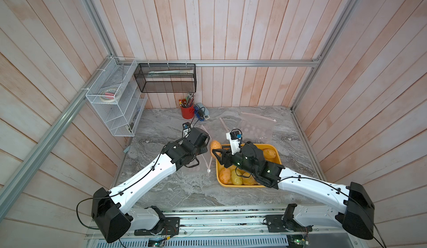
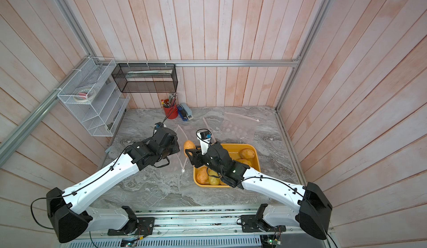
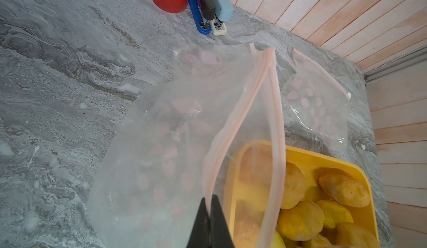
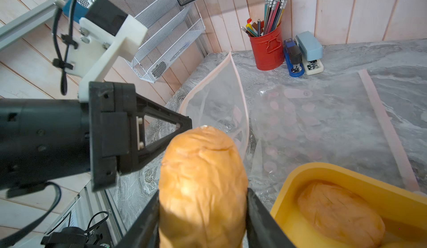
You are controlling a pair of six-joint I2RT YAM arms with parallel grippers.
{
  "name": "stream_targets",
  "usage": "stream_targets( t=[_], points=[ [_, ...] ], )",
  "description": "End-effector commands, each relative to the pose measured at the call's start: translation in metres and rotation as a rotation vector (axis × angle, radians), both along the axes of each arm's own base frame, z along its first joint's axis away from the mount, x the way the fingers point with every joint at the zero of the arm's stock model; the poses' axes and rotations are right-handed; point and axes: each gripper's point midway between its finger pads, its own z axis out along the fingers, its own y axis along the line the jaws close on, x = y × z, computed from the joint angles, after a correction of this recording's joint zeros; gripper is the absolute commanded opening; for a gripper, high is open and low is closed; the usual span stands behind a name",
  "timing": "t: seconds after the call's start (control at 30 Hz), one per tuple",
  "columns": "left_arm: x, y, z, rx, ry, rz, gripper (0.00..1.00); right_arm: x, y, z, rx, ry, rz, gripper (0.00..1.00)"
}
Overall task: Put the potatoes into a zipper bag and zip it
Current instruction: Place the potato into the zipper food storage bag.
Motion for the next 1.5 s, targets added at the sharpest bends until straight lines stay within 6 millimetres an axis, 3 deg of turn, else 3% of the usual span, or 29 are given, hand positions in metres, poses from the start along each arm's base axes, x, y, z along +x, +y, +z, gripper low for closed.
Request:
stream_targets(
  t=[0.0,0.43,0.67,0.77,0.9,1.13,1.47],
  points=[
    [0.001,-0.004,-0.003,0.001,0.003,-0.026,0.00,0.003,0.017,0.006,0.000,-0.028,0.042,0.18],
    [-0.003,-0.011,0.007,-0.053,-0.032,-0.086,0.00,0.034,0.039,-0.034,-0.097,-0.002,-0.014,0.18],
    [-0.006,-0.011,0.014,-0.072,-0.056,-0.096,0.00,0.043,0.038,-0.063,-0.137,0.049,-0.034,0.25],
    [-0.008,-0.012,0.017,-0.088,-0.069,-0.109,0.00,0.044,0.037,-0.071,-0.145,0.069,-0.029,0.35],
    [-0.008,-0.008,0.018,-0.085,-0.071,-0.094,0.00,0.042,0.035,-0.068,-0.136,0.065,-0.024,0.51],
    [-0.005,-0.005,0.013,-0.075,-0.053,-0.074,0.00,0.034,0.030,-0.058,-0.110,0.054,-0.010,0.70],
    [0.001,0.000,-0.002,-0.055,-0.007,-0.038,0.00,0.020,0.012,-0.040,-0.072,0.058,-0.016,0.75]
  ],
)
